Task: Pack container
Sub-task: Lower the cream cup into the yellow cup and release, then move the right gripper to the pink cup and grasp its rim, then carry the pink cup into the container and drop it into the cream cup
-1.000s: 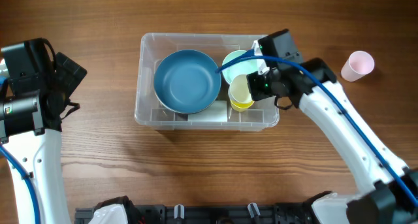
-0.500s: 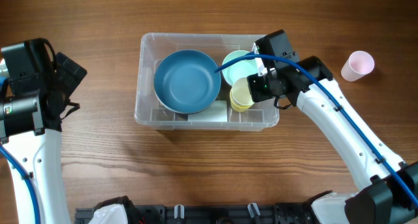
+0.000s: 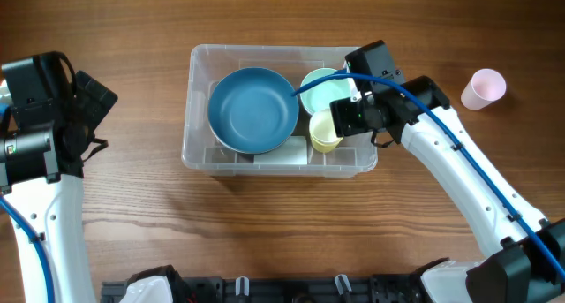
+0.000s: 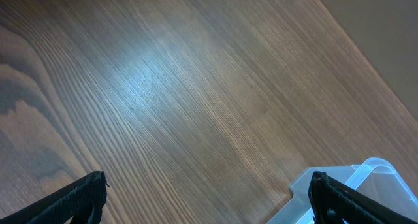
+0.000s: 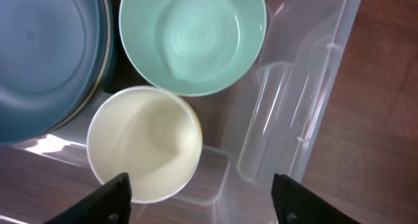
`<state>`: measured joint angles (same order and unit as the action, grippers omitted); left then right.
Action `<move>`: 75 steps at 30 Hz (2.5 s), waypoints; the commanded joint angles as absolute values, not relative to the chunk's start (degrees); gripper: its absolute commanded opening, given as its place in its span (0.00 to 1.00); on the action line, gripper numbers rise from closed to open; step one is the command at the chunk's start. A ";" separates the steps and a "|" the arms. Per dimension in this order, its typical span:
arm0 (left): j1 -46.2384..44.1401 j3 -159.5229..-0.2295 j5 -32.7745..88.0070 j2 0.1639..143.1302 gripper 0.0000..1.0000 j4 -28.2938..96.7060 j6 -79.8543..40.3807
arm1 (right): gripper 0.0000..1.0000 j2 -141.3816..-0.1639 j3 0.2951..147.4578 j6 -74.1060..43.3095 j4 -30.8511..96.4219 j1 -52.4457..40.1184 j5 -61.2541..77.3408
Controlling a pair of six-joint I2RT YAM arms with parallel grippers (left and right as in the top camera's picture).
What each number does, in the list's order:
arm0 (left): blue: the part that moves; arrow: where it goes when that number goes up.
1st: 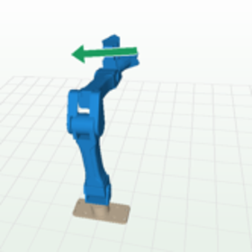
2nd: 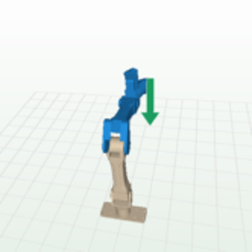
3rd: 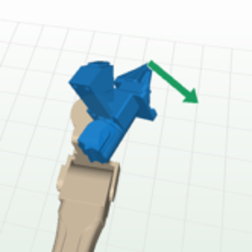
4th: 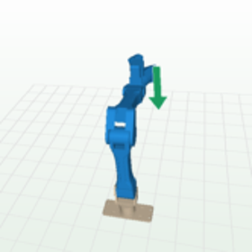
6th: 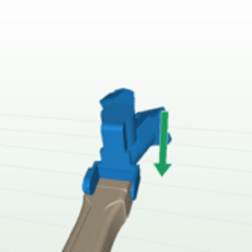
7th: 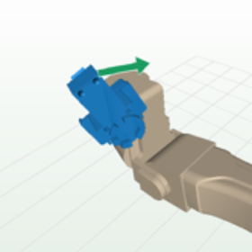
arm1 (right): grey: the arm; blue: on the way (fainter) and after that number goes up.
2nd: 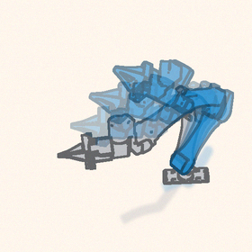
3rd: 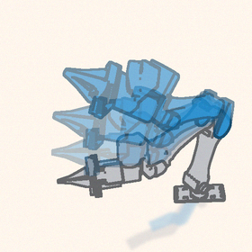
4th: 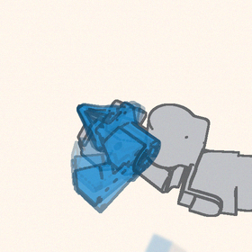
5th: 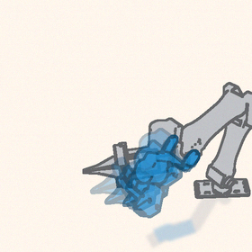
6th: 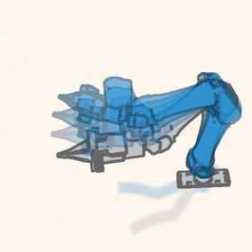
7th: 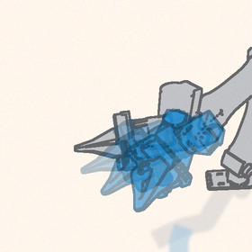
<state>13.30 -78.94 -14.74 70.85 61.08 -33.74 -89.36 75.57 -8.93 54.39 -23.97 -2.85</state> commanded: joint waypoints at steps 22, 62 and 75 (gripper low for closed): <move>13.67 -79.83 -14.83 70.61 1.00 60.97 -33.85 | 0.75 -84.99 81.01 -20.34 52.45 16.40 -2.70; 13.67 -79.83 -14.83 70.61 1.00 60.97 -33.85 | 0.04 -111.24 80.93 -28.49 38.00 25.96 2.68; 13.67 -79.83 -14.83 70.61 1.00 60.97 -33.85 | 0.04 -104.44 81.14 -16.60 37.65 23.88 9.56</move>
